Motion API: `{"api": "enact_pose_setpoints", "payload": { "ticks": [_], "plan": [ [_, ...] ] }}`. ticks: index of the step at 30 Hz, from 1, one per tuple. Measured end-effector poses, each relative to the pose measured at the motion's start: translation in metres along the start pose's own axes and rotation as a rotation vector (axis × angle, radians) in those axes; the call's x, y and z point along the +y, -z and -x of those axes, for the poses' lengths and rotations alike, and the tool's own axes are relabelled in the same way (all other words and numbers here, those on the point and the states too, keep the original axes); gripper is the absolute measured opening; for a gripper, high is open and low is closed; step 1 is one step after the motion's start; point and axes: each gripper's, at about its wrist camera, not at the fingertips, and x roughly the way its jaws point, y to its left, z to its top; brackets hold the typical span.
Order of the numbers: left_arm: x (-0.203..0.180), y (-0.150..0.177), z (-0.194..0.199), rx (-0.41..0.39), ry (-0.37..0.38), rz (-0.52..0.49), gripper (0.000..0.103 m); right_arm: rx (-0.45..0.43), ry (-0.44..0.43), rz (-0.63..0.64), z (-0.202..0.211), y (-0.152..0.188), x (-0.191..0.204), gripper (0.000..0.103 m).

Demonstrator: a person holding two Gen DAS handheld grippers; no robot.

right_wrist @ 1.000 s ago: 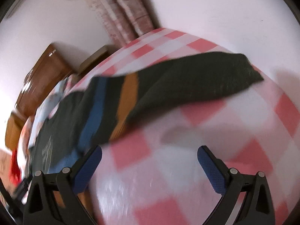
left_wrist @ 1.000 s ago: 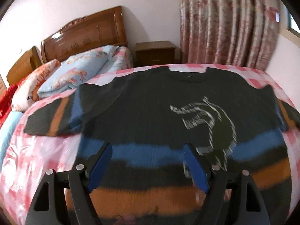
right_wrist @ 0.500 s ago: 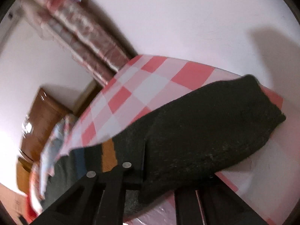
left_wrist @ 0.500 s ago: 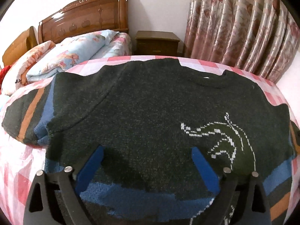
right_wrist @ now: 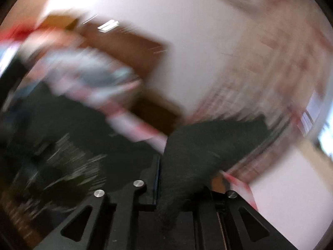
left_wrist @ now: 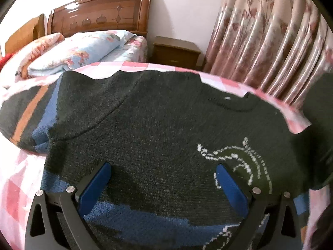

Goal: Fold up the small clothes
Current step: 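Grasp a sweater sleeve with the right gripper and fold it across the body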

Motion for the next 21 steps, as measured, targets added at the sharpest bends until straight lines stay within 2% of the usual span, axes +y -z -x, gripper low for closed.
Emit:
{"api": "enact_pose_setpoints", "payload": {
  "ticks": [1,2,3,4,5,7,10,15,19,21],
  "plan": [
    [0.004,-0.001,0.001,-0.003,0.024,0.013,0.103,0.029,-0.013,0.079,-0.008,0.001,0.021,0.055],
    [0.006,-0.002,0.002,-0.004,0.042,0.026,0.103,0.055,-0.020,0.148,-0.015,0.006,0.039,0.103],
    [0.010,-0.002,0.002,-0.004,0.061,0.043,0.103,0.096,-0.033,0.209,-0.024,0.014,0.053,0.057],
    [0.011,-0.003,0.002,-0.010,0.071,0.048,0.103,0.077,-0.056,0.192,-0.023,0.017,0.054,0.075],
    [0.013,-0.004,0.002,-0.013,0.087,0.064,0.103,0.089,-0.043,0.184,-0.024,0.019,0.051,0.103],
    [0.019,-0.005,0.003,-0.025,0.122,0.095,0.103,0.091,-0.031,0.162,-0.018,0.023,0.037,0.103],
    [0.031,-0.005,0.007,-0.041,0.197,0.143,0.103,0.086,-0.054,0.056,0.003,0.033,0.005,0.103],
    [0.068,-0.004,0.013,-0.070,0.427,0.343,0.101,0.091,-0.104,-0.184,0.046,0.063,-0.028,0.103],
    [0.069,-0.007,0.010,-0.021,0.475,0.401,0.100,0.108,-0.083,-0.185,0.056,0.080,-0.020,0.103],
    [0.057,-0.007,0.010,0.026,0.474,0.395,0.098,0.105,-0.075,-0.181,0.059,0.081,-0.015,0.103]
  ]
}}
